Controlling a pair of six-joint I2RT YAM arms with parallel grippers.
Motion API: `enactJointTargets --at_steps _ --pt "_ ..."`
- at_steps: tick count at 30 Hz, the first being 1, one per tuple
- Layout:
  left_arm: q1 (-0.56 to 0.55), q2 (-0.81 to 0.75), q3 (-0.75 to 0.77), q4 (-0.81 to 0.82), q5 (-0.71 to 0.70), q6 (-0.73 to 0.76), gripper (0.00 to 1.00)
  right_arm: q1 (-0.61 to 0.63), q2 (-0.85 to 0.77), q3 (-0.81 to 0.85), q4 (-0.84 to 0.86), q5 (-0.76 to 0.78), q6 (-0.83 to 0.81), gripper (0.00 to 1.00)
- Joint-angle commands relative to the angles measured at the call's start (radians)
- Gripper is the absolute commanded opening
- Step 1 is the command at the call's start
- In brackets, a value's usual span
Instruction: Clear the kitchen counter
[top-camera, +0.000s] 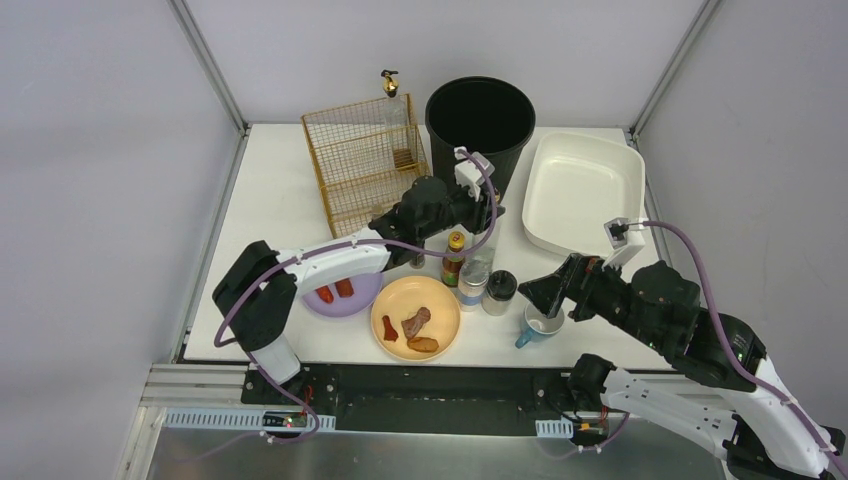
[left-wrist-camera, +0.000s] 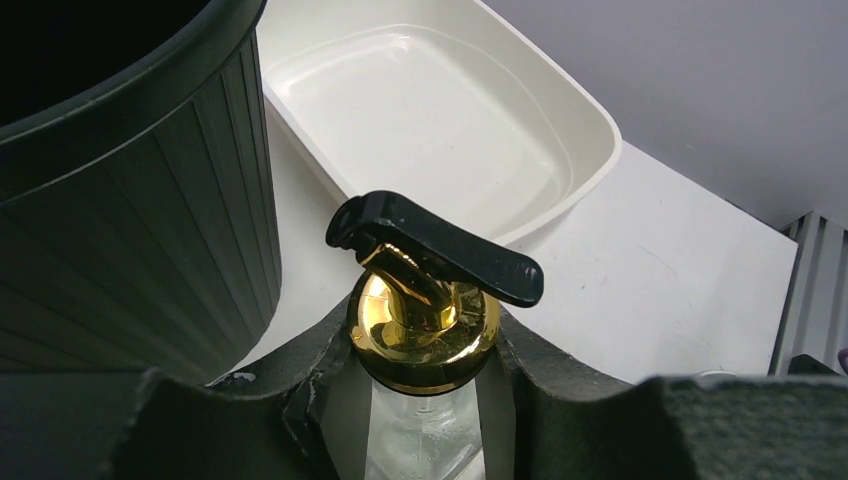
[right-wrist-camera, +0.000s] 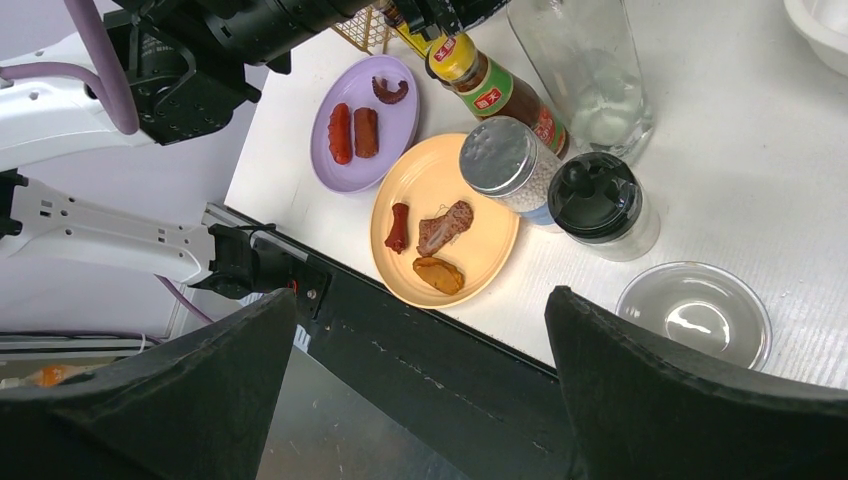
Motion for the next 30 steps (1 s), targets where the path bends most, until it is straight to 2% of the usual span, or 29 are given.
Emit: enactJointTargets --at_steps 1,11,21,30 --pt "-0.009 -0.080 0.115 0.017 0.033 0.034 0.00 0.005 -0.008 0.002 0.027 -0.004 0.005 0.99" --pt "-0.009 -0.137 0.369 -0.198 0.027 0.065 0.00 0.006 -0.007 -0.008 0.049 -0.003 0.002 0.99" --pt "0.020 -0.148 0.648 -0.487 -0.106 0.222 0.00 0.005 -0.001 0.000 0.056 -0.015 -0.002 0.99" --pt "0.183 -0.201 0.753 -0.665 -0.124 0.198 0.00 0.005 0.023 -0.003 0.087 -0.031 -0.023 0.99"
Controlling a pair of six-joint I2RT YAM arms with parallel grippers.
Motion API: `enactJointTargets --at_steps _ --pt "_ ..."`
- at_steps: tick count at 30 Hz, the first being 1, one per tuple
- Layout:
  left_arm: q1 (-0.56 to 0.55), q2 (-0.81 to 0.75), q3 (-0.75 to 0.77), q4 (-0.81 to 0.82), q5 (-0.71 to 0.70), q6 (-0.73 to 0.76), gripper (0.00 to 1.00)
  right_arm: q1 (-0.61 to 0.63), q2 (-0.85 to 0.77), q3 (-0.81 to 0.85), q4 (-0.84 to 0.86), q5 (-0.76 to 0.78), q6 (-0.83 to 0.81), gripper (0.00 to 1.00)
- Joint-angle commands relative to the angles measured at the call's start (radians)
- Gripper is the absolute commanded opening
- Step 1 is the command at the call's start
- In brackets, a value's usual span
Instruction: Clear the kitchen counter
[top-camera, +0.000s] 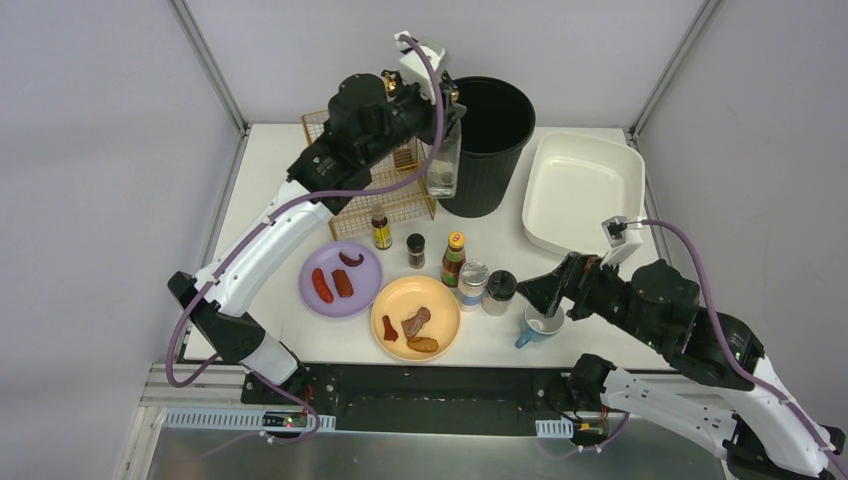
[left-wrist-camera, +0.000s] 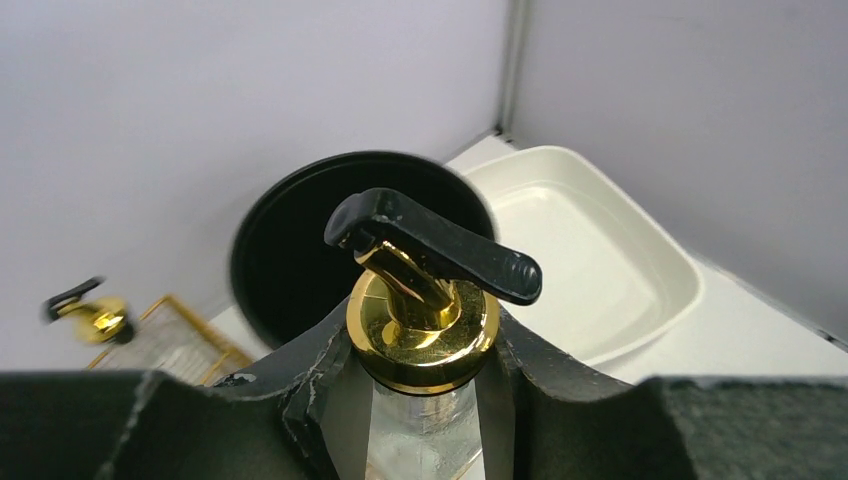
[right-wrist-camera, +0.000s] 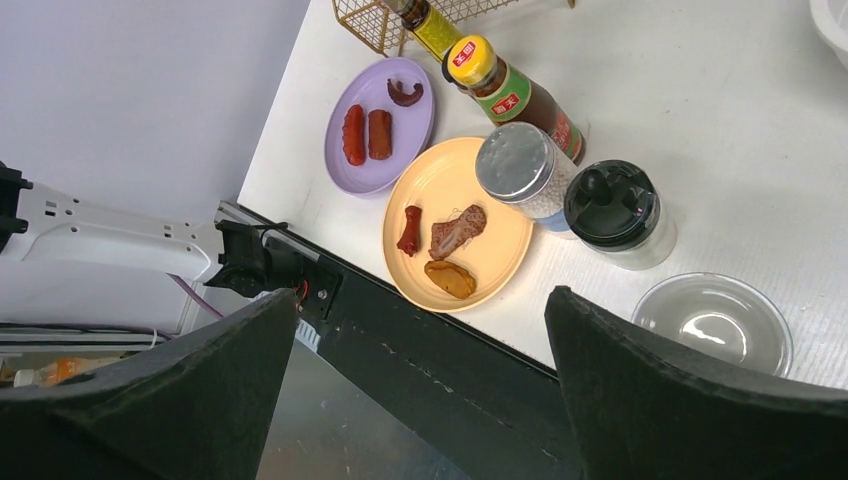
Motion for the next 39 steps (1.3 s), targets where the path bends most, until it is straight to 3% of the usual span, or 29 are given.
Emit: enactJointTargets --at_steps 1,13,39 --pt "0.100 -0.097 0.076 -0.004 -0.035 0.011 0.00 0.006 0.024 -0.001 0.063 -0.017 -0.023 0.99" --pt "0.291 -0.051 0.142 -0.032 -0.043 0.060 0.00 0.006 0.025 -0.049 0.145 -0.055 -0.035 0.99" --pt "0.526 0.192 0.216 0.286 0.006 -0.005 0.00 0.005 0.018 -0.196 0.353 -0.160 -0.056 0.99"
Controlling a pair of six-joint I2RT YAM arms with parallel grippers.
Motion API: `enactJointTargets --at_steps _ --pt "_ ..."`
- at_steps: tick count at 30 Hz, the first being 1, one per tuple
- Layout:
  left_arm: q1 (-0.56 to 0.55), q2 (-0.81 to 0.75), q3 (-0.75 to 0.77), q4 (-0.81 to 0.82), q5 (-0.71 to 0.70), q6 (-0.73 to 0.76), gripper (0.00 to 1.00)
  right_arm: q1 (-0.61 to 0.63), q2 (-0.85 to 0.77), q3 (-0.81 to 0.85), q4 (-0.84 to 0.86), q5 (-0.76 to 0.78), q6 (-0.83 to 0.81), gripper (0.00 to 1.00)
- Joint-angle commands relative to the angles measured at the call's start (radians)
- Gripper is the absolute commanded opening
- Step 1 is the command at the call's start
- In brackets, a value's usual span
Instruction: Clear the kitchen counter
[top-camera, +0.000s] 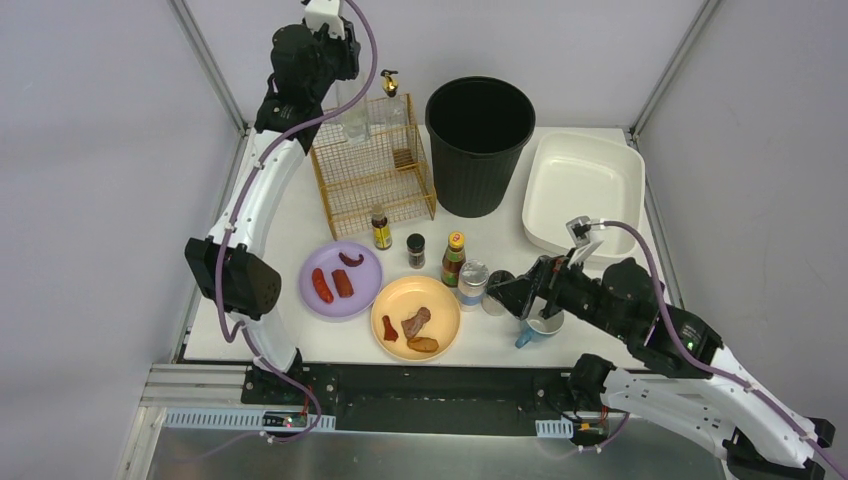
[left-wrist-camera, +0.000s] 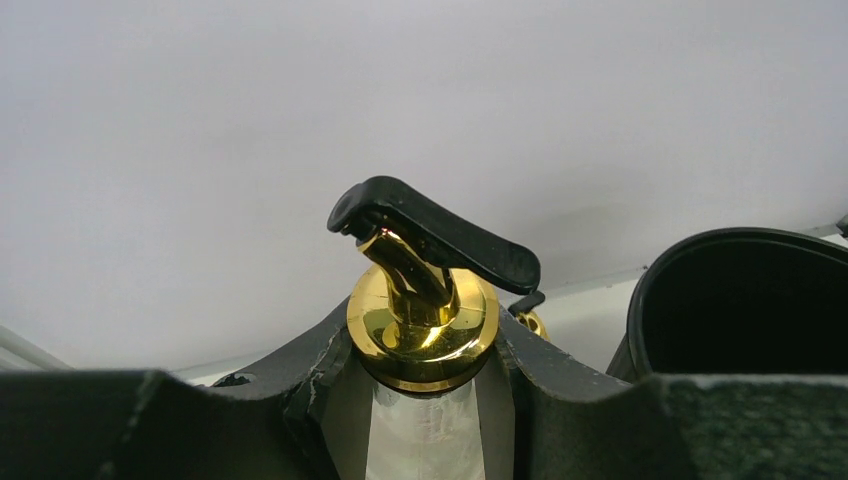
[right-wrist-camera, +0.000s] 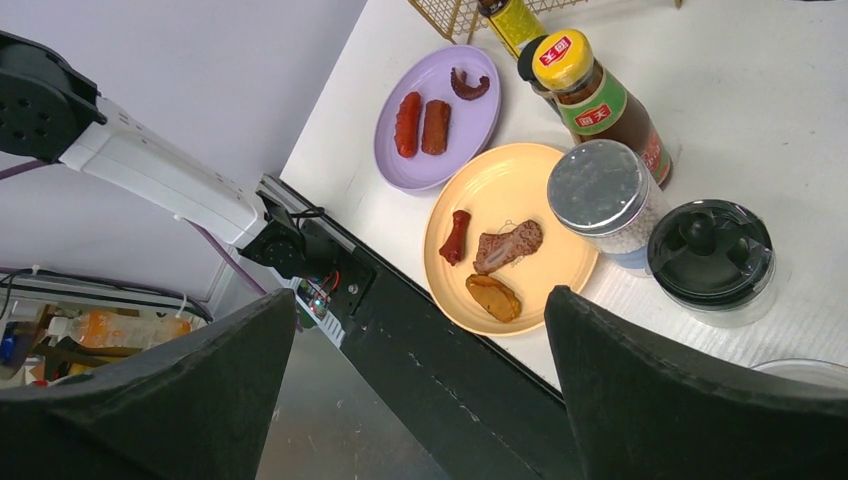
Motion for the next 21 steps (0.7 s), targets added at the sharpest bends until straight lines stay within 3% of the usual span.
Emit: enactJointTargets --at_steps 1,11,21 --pt "0.023 0.003 0.101 0.203 0.047 -0.017 0.00 0.005 0.028 -0.011 0.076 -0.023 -0.022 0.99" --pt "0.036 0.072 0.149 0.217 0.057 -0.022 0.00 0.006 0.100 -0.019 0.126 -0.036 -0.047 0.99" --pt "0.036 0.031 0.009 0.253 0.075 -0.046 0.00 0.006 0.078 -0.020 0.114 -0.029 -0.041 0.99"
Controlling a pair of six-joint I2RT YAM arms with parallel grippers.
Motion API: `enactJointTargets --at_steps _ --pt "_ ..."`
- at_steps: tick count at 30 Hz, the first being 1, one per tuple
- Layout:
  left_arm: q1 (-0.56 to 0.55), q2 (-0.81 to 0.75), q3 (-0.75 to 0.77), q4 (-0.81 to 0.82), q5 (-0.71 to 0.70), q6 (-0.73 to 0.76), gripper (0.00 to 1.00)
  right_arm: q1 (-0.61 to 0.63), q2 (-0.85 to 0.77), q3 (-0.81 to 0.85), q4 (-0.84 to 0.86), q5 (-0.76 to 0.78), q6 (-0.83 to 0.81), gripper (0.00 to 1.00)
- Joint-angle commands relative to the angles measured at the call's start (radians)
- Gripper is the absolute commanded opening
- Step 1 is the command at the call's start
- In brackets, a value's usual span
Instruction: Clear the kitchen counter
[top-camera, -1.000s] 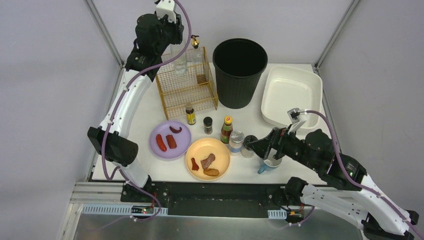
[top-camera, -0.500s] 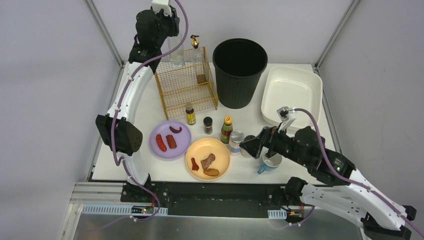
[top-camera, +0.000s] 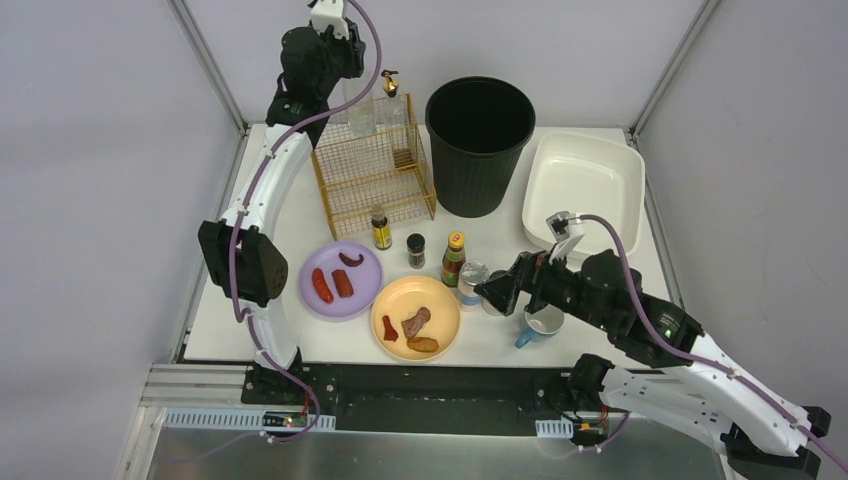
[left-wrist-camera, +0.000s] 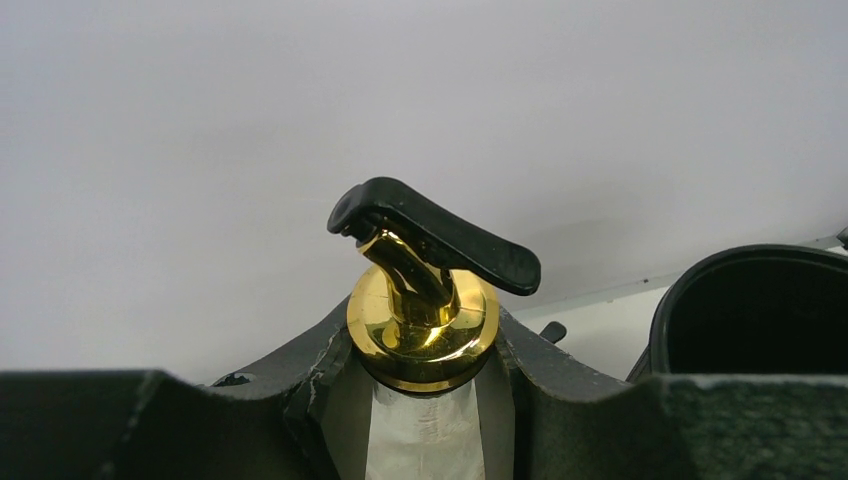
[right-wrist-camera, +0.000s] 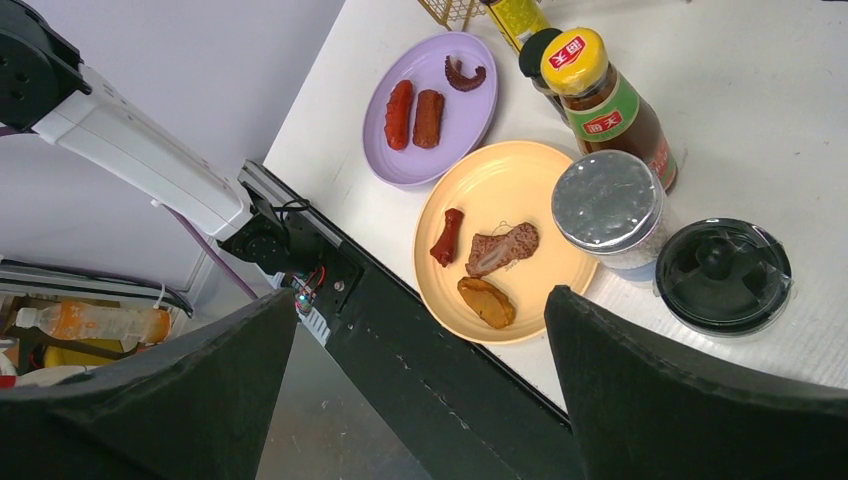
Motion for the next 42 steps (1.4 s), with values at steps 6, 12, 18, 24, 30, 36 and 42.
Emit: enactJointTargets --at_steps 6,12,18,24,30,36,42 --pt "0.006 -0.100 -0.142 0.177 0.014 -0.010 0.00 0.005 -0.031 -0.009 0.039 -0.006 0.006 0.99" --pt "0.006 -0.099 -0.188 0.174 0.020 -0.014 0.00 0.005 -0.041 -0.023 0.042 -0.003 0.020 0.99" --pt "0.004 -0.101 -0.271 0.184 0.019 -0.053 0.00 0.006 -0.020 -0.021 0.043 -0.003 0.018 0.99" --pt "0.003 -0.111 -0.359 0.225 0.023 -0.089 0.00 0.005 0.007 -0.011 0.052 -0.016 0.019 0.99" --pt "-0.003 -0.124 -0.425 0.267 0.033 -0.117 0.00 0.005 0.000 -0.023 0.061 -0.016 0.028 0.99" --pt "-0.012 -0.149 -0.506 0.317 0.048 -0.144 0.27 0.005 -0.006 -0.025 0.049 -0.005 0.036 0.99" --pt "-0.019 -0.194 -0.569 0.366 0.055 -0.134 0.58 0.006 -0.019 -0.020 0.021 0.014 0.049 0.99"
